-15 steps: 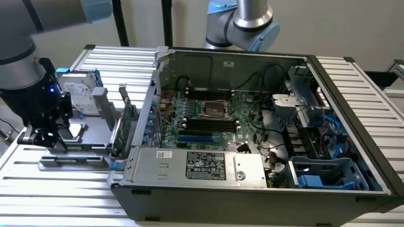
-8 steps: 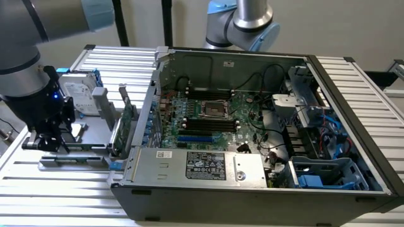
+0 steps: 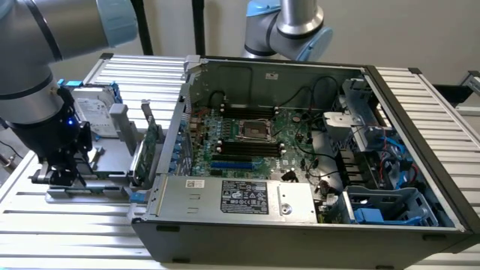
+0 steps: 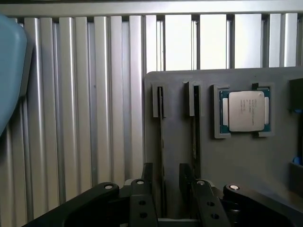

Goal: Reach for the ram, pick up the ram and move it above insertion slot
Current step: 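Pick up the ram and move it above insertion slot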

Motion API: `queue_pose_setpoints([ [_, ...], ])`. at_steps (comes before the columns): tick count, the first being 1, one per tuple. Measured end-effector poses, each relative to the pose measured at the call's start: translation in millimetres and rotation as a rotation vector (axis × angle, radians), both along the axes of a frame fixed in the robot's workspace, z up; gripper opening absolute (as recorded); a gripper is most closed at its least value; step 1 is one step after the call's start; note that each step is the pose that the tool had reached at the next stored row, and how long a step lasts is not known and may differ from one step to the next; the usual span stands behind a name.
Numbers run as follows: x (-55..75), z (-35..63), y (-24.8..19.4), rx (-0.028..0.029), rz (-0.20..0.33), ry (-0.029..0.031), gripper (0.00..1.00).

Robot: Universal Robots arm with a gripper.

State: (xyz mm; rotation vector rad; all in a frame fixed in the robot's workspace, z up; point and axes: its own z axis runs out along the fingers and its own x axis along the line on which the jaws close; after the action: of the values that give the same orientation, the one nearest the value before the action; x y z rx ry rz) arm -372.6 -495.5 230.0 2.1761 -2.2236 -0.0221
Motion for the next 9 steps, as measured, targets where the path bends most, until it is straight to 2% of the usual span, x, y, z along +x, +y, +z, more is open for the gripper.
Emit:
queue_pose_setpoints([
  [6,0.0,-10.3,-0.2,-0.0001,0.001,-0.0076,0.36],
  [9,0.0,-14.2,-0.3,0.0000,0.004,-0.0094,0.36],
])
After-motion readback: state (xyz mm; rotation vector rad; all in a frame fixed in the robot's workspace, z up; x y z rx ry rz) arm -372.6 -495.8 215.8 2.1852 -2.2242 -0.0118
